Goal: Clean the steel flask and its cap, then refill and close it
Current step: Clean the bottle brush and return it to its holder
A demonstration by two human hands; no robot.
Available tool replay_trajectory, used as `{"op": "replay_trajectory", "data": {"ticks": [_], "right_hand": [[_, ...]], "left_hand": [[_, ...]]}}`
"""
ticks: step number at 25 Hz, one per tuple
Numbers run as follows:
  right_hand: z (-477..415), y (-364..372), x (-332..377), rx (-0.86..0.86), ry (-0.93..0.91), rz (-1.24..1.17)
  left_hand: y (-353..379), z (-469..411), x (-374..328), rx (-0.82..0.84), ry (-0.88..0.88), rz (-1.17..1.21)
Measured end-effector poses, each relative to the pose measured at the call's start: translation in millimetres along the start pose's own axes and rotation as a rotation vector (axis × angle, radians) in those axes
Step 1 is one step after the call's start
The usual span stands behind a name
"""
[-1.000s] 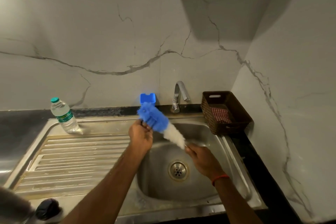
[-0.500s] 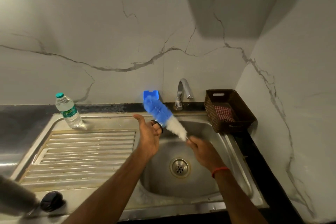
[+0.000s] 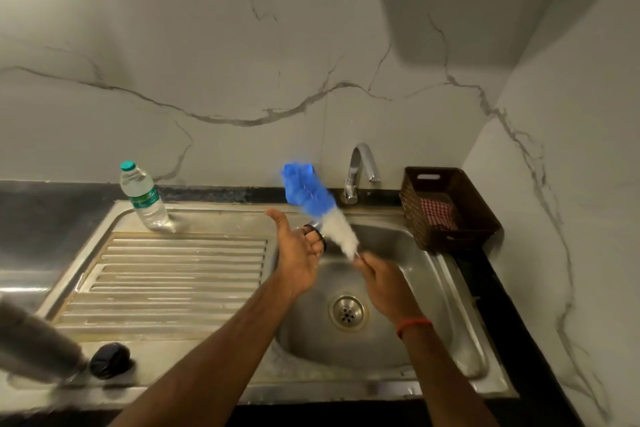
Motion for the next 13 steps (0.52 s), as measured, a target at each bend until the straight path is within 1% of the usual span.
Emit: {"op": "replay_trajectory", "data": {"ticks": [3, 4, 6, 8, 10, 13], "right_hand": [[-14.8, 16.8, 10.6, -0.039, -0.052, 0.002], [-8.0, 19.3, 3.6, -0.025, -0.062, -0.007], [15.4, 16.2, -20.9, 0.025, -0.026, -0.010], [35.2, 8.9, -38.1, 0.057, -0.008, 0.024], [26.6, 10.9, -27.7, -0.023, -0.040, 0.026], [-0.6, 18.3, 18.3, -0.177, -0.174, -0.022]], "left_hand": [[-0.1, -0.2, 10.3, -0.022, -0.002, -0.026], [-3.9, -4.6, 7.4, -0.038, -0.016, 0.018], [-13.7, -12.1, -6.7, -0.074, -0.047, 0.135], [-19.5, -13.3, -20.7, -0.098, -0.038, 0.236], [-15.6, -7.4, -20.3, -0.116, -0.032, 0.241], [-5.3, -2.3, -5.8, -0.083, -0.068, 0.236]]}}
Point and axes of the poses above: each hand's wrist, its own z-axis away from the middle knuckle, its own y-axis out of the palm, x = y × z, the point moved 1 cm from there along -z, towards the middle knuckle, and after that the axes turned 12 degrees about -x, right-handed, at the moved point
